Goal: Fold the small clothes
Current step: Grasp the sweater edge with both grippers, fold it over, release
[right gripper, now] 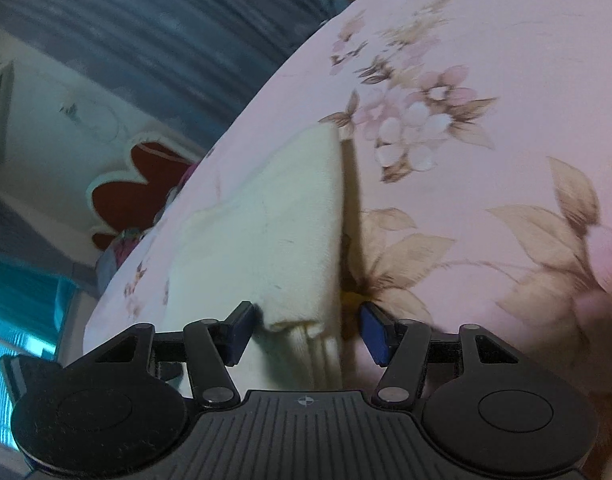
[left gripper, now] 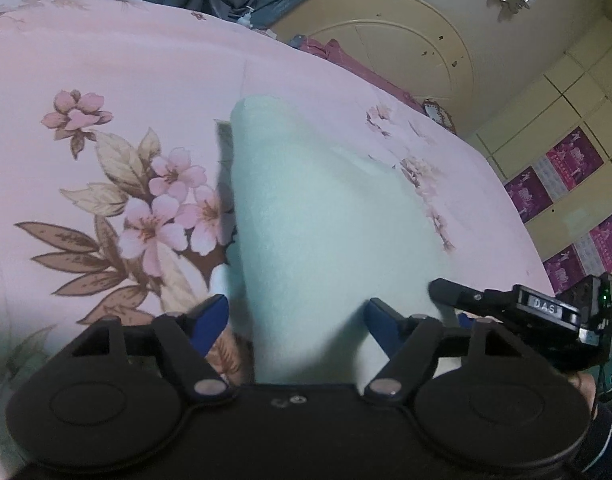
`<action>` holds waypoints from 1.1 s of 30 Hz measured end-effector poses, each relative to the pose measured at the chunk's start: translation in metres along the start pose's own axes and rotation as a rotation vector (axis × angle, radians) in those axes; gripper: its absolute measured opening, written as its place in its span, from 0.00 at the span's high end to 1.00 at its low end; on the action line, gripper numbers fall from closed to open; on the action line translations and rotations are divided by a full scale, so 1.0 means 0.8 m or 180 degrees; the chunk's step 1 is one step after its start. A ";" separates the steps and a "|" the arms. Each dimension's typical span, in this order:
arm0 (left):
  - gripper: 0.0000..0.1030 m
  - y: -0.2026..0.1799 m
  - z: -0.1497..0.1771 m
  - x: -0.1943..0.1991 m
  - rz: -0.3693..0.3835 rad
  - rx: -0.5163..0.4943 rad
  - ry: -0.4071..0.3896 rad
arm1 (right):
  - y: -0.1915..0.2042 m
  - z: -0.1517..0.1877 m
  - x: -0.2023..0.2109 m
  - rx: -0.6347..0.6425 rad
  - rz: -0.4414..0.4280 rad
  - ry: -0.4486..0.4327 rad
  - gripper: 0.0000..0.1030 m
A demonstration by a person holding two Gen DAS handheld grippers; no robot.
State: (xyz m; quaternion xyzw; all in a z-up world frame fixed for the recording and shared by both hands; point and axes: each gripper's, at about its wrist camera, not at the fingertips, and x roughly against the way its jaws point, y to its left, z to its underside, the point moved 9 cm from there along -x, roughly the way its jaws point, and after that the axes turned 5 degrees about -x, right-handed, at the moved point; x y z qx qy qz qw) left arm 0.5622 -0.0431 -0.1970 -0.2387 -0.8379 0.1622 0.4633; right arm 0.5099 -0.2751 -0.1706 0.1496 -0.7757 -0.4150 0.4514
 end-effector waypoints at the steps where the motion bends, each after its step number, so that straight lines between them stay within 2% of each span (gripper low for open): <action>1: 0.33 -0.003 -0.001 -0.003 0.0018 0.0030 0.0002 | 0.001 0.000 -0.004 0.0047 -0.0006 0.0026 0.44; 2: 0.37 -0.005 -0.003 -0.006 0.0042 0.0060 0.0012 | 0.004 -0.001 -0.007 0.0098 -0.0007 0.0053 0.44; 4: 0.38 -0.008 -0.006 -0.012 -0.0007 0.0056 0.0021 | 0.011 -0.002 -0.015 0.0226 0.0015 0.0114 0.44; 6: 0.38 -0.011 -0.009 -0.018 -0.0073 0.0051 0.0019 | 0.016 0.000 -0.023 0.0375 0.0065 0.0172 0.54; 7: 0.40 -0.012 -0.009 -0.019 -0.0102 0.0044 0.0023 | 0.019 0.001 -0.026 0.0455 0.0085 0.0179 0.54; 9: 0.46 -0.015 -0.011 -0.018 -0.0191 -0.0033 0.0015 | 0.025 0.004 -0.028 0.0620 0.0125 0.0181 0.60; 11: 0.58 -0.022 -0.013 -0.013 -0.0271 -0.0136 -0.0020 | 0.031 0.008 -0.028 0.0765 0.0178 0.0157 0.63; 13: 0.62 -0.028 -0.016 -0.006 -0.0339 -0.0257 -0.0064 | 0.040 0.013 -0.023 0.0927 0.0246 0.0120 0.67; 16: 0.64 -0.038 -0.022 0.004 -0.0346 -0.0341 -0.0105 | 0.056 0.018 -0.015 0.1177 0.0342 0.0042 0.69; 23: 0.64 -0.043 -0.026 0.051 -0.0282 -0.0535 -0.0263 | 0.099 0.030 -0.001 0.1399 0.0387 -0.0086 0.71; 28: 0.64 -0.014 -0.028 0.094 -0.0259 -0.0524 -0.0377 | 0.153 0.050 -0.009 0.1531 0.0378 -0.0149 0.71; 33: 0.64 0.045 -0.025 0.150 -0.0350 -0.0473 -0.0432 | 0.207 0.092 -0.054 0.1636 0.0303 -0.0090 0.71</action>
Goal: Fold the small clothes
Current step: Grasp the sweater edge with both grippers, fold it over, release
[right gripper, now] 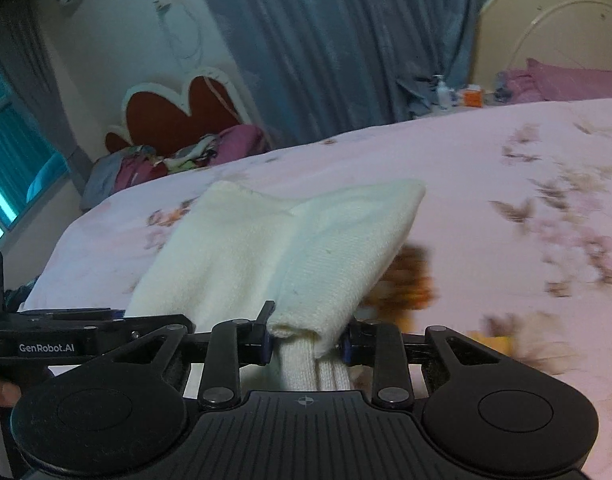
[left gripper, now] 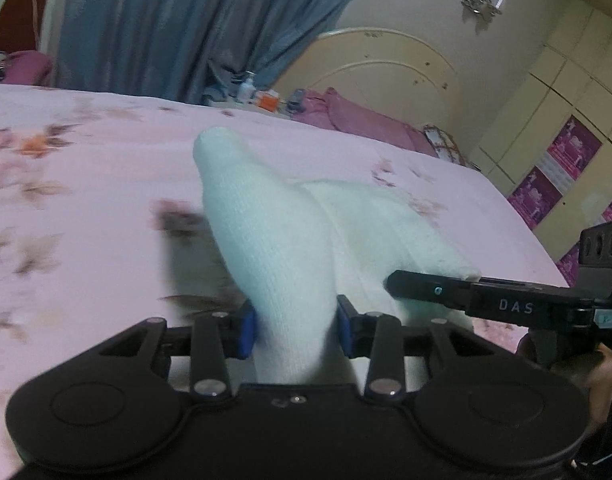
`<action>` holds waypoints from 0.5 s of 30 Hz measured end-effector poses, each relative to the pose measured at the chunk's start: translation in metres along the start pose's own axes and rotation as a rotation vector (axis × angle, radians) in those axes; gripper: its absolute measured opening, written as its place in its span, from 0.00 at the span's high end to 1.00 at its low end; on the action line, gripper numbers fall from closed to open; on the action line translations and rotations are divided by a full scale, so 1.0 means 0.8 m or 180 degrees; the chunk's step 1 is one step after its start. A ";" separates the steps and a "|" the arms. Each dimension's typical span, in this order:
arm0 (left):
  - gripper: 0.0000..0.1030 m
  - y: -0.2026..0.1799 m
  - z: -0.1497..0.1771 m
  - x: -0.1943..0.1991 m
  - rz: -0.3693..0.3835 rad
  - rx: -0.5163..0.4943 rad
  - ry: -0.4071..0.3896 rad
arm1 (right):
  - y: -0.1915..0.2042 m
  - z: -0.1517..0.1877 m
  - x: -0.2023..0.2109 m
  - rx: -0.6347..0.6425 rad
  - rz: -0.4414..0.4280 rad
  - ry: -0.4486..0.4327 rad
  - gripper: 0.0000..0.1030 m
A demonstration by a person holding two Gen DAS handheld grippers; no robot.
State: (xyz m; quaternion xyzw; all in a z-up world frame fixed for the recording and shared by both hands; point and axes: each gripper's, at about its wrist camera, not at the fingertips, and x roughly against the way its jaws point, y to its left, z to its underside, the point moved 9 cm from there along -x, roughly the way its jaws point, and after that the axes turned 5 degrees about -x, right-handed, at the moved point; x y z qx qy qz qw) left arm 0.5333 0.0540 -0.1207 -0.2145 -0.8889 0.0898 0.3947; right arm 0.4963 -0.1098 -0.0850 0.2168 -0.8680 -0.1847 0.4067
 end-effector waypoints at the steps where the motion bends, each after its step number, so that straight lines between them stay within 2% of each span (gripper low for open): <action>1: 0.64 0.014 0.001 0.009 -0.0026 0.0016 -0.0004 | 0.012 0.003 -0.009 0.0009 -0.0026 0.0010 0.71; 9: 0.64 0.119 0.017 0.061 -0.0166 0.0108 0.0040 | 0.117 0.033 -0.096 0.0043 -0.0195 0.0110 0.71; 15: 0.64 0.179 0.034 0.061 -0.0184 0.0251 0.0133 | 0.145 0.051 -0.150 -0.0054 -0.0221 0.0216 0.71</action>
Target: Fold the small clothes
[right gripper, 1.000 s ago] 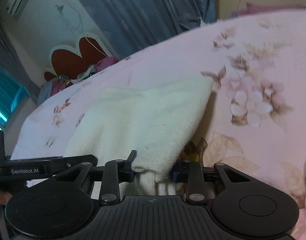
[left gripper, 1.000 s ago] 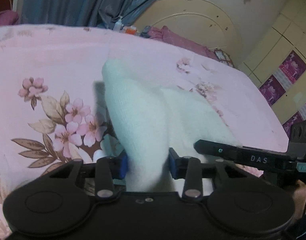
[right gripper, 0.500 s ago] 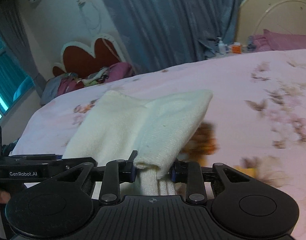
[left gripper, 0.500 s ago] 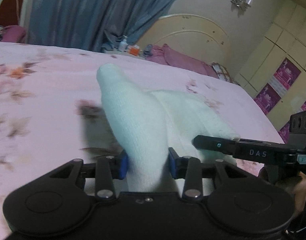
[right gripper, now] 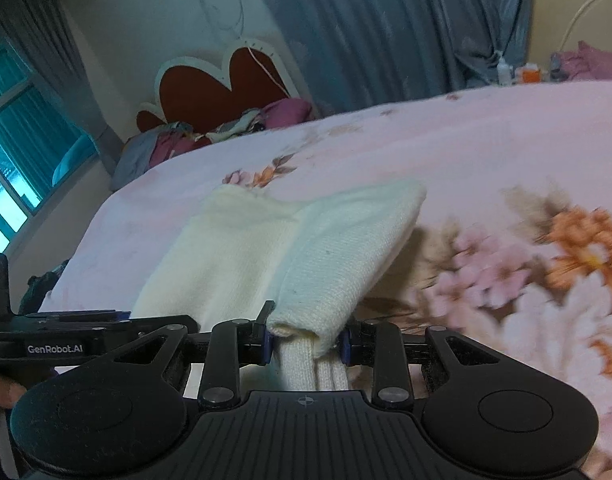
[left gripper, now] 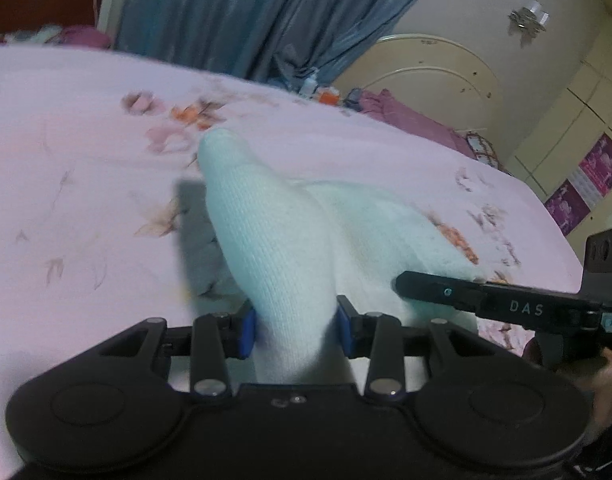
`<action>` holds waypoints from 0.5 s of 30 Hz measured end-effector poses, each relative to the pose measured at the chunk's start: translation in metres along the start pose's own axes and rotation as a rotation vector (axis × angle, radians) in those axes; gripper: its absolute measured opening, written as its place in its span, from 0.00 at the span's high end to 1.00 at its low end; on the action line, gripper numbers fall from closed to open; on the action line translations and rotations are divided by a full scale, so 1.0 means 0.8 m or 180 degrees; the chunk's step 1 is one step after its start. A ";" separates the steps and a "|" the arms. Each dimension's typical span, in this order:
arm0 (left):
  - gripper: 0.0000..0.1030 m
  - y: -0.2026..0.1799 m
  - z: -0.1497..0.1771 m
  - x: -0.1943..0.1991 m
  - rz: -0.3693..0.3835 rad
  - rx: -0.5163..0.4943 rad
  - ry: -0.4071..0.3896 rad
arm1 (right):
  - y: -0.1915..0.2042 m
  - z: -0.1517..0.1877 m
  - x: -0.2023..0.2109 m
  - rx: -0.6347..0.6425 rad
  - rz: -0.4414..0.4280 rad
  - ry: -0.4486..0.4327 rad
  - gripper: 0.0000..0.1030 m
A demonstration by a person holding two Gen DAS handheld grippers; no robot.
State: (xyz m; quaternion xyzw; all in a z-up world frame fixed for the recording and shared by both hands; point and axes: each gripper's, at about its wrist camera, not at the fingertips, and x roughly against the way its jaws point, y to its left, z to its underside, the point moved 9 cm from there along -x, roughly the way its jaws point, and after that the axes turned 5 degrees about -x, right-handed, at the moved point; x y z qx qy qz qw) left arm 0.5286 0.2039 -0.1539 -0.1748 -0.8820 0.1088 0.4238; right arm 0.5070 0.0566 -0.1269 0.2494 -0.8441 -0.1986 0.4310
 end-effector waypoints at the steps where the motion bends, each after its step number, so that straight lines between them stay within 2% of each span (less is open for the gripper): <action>1: 0.63 0.007 0.004 -0.007 0.0016 0.0041 0.0037 | -0.006 0.005 -0.005 -0.0050 0.0011 0.0021 0.71; 4: 0.56 0.020 0.016 -0.023 0.0030 0.0163 0.0089 | -0.023 0.014 -0.026 -0.0157 0.0117 0.0107 0.71; 6: 0.46 0.026 0.021 -0.023 0.0036 0.0235 0.0048 | -0.031 0.018 -0.029 -0.0216 0.0114 0.0132 0.71; 7: 0.35 0.030 0.022 -0.022 -0.0014 0.0242 0.0037 | -0.034 0.020 -0.027 -0.0235 0.0095 0.0137 0.71; 8: 0.26 0.033 0.023 -0.019 -0.0079 0.0232 0.0029 | -0.036 0.019 -0.025 -0.0244 0.0094 0.0144 0.66; 9: 0.24 0.039 0.024 -0.014 -0.0141 0.0222 0.0014 | -0.039 0.017 -0.023 -0.0219 0.0178 0.0149 0.49; 10: 0.25 0.042 0.022 -0.006 -0.0181 0.0218 -0.0036 | -0.046 0.016 -0.014 -0.0152 0.0346 0.0115 0.36; 11: 0.33 0.044 0.019 0.003 -0.0195 0.0222 -0.0105 | -0.050 0.010 -0.004 -0.0053 0.0471 0.0010 0.26; 12: 0.42 0.044 0.011 0.014 -0.0187 0.0199 -0.0222 | -0.049 0.005 0.008 -0.0004 0.0476 -0.0083 0.26; 13: 0.55 0.044 0.003 0.021 -0.0201 0.0151 -0.0309 | -0.051 -0.003 0.019 0.0028 0.0518 -0.0192 0.27; 14: 0.56 0.043 -0.006 0.023 -0.0230 0.0093 -0.0364 | -0.050 -0.011 0.029 0.0083 0.0532 -0.0300 0.31; 15: 0.56 0.040 -0.016 0.023 -0.0250 0.0011 -0.0420 | -0.045 -0.020 0.033 0.0153 0.0501 -0.0366 0.50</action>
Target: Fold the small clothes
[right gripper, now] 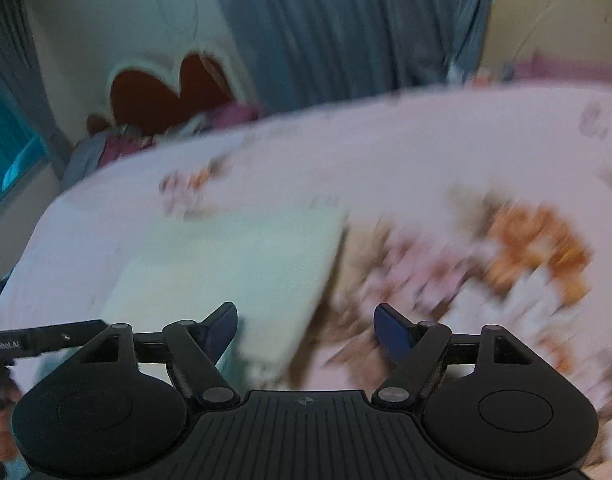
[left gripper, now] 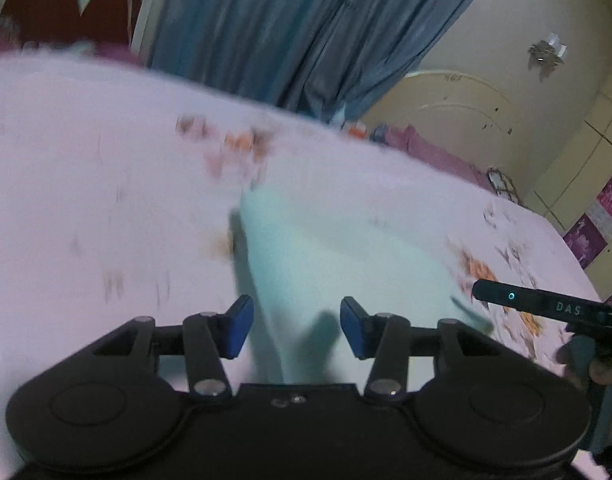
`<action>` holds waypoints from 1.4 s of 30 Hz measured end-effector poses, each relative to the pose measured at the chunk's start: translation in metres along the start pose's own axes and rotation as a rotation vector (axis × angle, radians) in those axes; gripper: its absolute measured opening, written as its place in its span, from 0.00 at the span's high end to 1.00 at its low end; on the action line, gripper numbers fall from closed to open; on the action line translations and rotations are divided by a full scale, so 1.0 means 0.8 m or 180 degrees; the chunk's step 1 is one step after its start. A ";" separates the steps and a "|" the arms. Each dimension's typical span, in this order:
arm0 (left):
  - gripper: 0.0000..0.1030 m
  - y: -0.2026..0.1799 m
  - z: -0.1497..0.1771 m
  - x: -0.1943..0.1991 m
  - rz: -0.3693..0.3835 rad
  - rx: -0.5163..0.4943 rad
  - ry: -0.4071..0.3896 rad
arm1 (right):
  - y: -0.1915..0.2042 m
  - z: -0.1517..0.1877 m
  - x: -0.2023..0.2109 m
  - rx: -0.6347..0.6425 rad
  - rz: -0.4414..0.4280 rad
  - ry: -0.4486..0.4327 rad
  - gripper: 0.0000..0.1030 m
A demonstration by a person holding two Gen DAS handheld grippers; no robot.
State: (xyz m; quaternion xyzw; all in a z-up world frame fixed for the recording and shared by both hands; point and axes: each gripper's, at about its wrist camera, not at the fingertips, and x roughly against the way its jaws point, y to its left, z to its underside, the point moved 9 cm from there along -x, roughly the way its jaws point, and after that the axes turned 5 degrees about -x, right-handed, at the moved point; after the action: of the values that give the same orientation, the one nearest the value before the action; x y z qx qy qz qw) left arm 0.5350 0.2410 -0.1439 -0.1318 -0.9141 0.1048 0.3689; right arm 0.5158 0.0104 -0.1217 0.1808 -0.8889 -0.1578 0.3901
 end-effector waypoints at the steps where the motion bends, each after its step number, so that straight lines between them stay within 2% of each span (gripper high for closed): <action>1: 0.56 -0.004 -0.010 -0.006 -0.0005 -0.0082 -0.0022 | 0.006 -0.006 -0.002 0.0072 -0.0033 -0.0017 0.60; 3: 0.56 -0.015 -0.021 -0.023 0.0052 -0.0193 0.0024 | 0.024 -0.014 -0.019 0.0279 -0.0080 0.0048 0.79; 4: 0.56 -0.021 -0.023 -0.035 0.0078 -0.0234 0.0071 | 0.032 -0.015 -0.030 0.0375 -0.0095 0.0101 0.82; 6: 0.56 -0.026 -0.018 -0.058 0.0066 -0.0327 0.0211 | 0.047 -0.008 -0.055 0.0606 -0.0022 0.0186 0.83; 7: 0.55 -0.026 -0.011 -0.069 0.0077 -0.0356 0.0314 | 0.046 -0.002 -0.071 0.0711 0.0122 0.0263 0.83; 9: 0.54 -0.026 -0.005 -0.073 0.0087 -0.0369 0.0307 | 0.030 0.012 -0.099 0.0791 0.0383 0.0428 0.83; 13: 0.54 -0.028 -0.003 -0.067 0.0069 -0.0421 0.0322 | 0.026 0.011 -0.101 0.0761 0.0397 0.0387 0.83; 16: 0.59 -0.036 -0.006 -0.050 -0.0007 -0.0516 0.0270 | 0.030 0.006 -0.082 0.0750 0.0428 0.0270 0.83; 20: 0.67 -0.057 0.001 -0.019 0.0050 -0.0623 0.0174 | 0.056 0.018 -0.029 0.0816 0.0255 0.0140 0.83; 23: 0.68 -0.072 0.017 -0.009 0.0040 -0.0763 0.0221 | 0.068 0.044 -0.012 0.0969 0.0193 0.0252 0.83; 26: 0.70 -0.077 0.029 -0.018 -0.0048 -0.0847 0.0297 | 0.062 0.065 -0.026 0.1091 0.0330 0.0419 0.83; 30: 0.70 -0.081 0.028 -0.011 -0.0165 -0.0841 0.0279 | 0.059 0.060 -0.027 0.0958 0.0327 0.0453 0.83; 33: 0.70 -0.088 0.034 0.014 -0.0197 -0.0812 0.0226 | 0.067 0.061 0.006 0.0991 0.0247 0.0354 0.83; 38: 0.70 -0.102 0.078 0.049 -0.0228 -0.0762 0.0291 | 0.078 0.107 0.050 0.0980 0.0009 0.0487 0.83; 42: 0.70 -0.098 0.125 0.049 -0.0323 -0.0658 0.0512 | 0.068 0.153 0.046 0.1035 0.0116 0.0762 0.83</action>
State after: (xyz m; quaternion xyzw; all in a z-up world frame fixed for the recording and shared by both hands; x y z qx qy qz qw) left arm 0.4247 0.1703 -0.1668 -0.1306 -0.8929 -0.0197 0.4303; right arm 0.3897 0.0593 -0.1544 0.2428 -0.8531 0.0175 0.4614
